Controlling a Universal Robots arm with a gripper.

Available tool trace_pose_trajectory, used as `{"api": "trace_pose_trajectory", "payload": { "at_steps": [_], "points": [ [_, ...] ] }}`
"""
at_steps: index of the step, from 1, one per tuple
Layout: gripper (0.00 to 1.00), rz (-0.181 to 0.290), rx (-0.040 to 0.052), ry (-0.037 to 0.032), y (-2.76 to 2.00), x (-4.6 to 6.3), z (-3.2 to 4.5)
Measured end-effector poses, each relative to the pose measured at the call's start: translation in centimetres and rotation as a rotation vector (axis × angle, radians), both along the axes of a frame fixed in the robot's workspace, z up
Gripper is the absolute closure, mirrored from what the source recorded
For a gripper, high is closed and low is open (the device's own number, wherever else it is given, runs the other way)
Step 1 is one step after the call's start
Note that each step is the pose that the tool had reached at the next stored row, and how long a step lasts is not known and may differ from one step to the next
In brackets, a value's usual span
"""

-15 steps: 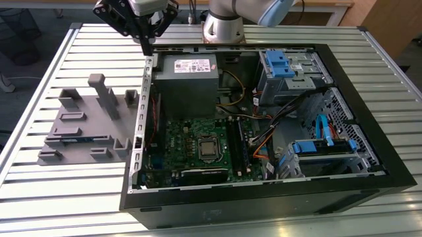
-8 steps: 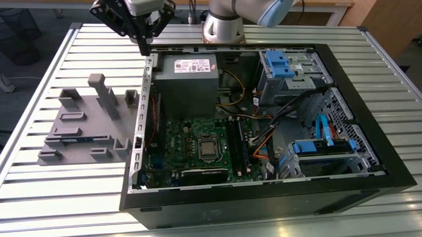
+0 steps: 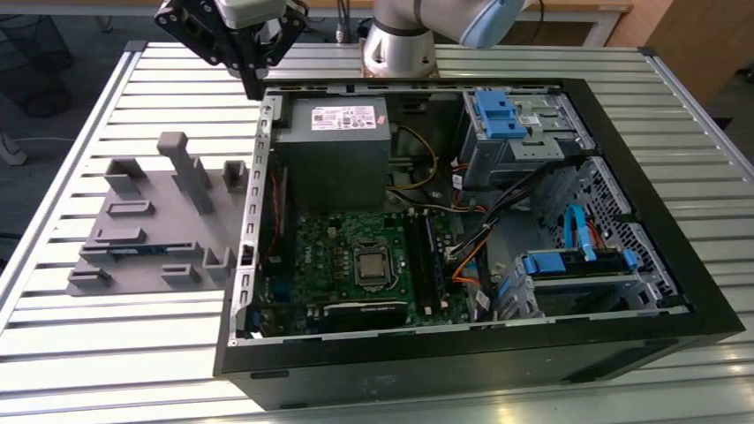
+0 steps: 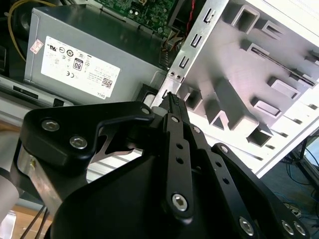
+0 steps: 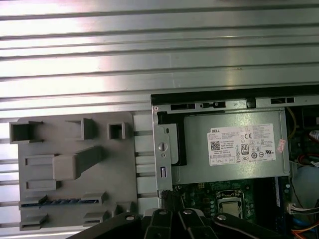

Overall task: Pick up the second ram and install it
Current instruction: 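Reach for the second ram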

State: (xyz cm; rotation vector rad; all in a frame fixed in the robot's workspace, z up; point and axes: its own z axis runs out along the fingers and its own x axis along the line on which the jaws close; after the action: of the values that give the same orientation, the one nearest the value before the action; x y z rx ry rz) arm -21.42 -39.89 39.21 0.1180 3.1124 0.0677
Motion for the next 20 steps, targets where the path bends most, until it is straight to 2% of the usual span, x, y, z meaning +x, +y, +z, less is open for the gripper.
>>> {"api": "trace_pose_trajectory", "payload": {
  "at_steps": [20],
  "points": [
    [0.89, 0.000, 0.0000, 0.0000, 0.00, -1.2, -0.01]
  ]
}}
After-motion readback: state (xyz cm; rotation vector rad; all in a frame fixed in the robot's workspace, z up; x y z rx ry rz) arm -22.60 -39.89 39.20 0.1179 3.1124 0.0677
